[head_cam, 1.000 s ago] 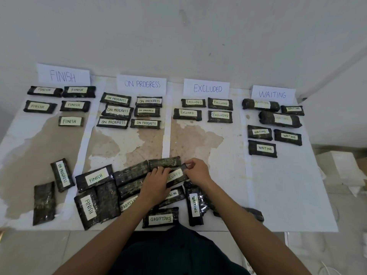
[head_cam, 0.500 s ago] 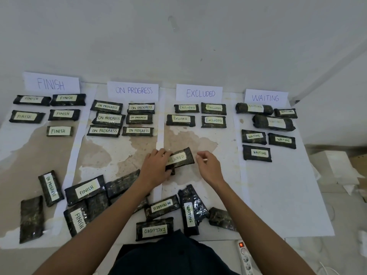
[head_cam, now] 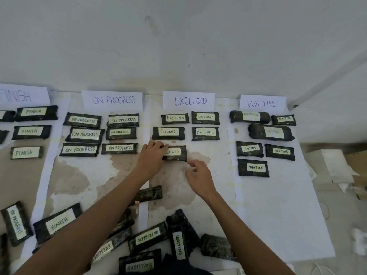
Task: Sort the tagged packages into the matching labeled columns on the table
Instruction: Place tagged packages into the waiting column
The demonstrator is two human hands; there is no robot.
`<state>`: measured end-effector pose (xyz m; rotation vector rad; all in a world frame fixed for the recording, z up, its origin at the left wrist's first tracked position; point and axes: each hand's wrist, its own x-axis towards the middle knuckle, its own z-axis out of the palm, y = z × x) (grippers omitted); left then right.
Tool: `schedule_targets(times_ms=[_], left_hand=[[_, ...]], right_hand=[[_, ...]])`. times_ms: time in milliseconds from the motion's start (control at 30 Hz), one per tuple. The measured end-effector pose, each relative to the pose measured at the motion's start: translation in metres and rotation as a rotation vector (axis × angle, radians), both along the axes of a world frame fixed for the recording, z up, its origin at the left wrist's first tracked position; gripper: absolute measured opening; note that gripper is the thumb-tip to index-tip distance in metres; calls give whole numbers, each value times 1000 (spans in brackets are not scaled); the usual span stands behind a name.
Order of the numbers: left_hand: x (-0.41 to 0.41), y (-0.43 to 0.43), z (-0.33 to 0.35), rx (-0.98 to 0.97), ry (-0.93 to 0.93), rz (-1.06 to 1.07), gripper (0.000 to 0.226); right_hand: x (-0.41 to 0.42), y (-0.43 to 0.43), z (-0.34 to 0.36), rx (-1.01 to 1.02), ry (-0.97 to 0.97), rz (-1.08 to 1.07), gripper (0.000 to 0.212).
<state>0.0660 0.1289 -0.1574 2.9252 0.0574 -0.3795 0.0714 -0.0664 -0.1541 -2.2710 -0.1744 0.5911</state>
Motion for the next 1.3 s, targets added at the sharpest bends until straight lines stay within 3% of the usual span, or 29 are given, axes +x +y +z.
schedule_targets(times_ms=[467, 700, 900, 1033, 1167, 1300], left_hand=[[2, -2, -9, -71, -45, 70, 60], [-33, 8, 5, -143, -114, 147, 39], [-113, 24, 4, -177, -1, 227, 39], [-154, 29, -2, -214, 87, 299, 44], [-170, 29, -4, -190, 119, 297, 50], [-166, 31, 0, -264, 43, 364, 38]], right_hand=[[2, -2, 0, 16, 17, 37, 35], [-12, 1, 14, 38, 19, 152, 32], [-40, 26, 12, -77, -49, 517, 39], [-60, 44, -3, -297, -248, 788, 47], [-66, 52, -7, -298, -267, 730, 35], [-59, 48, 3, -117, -11, 500, 22]])
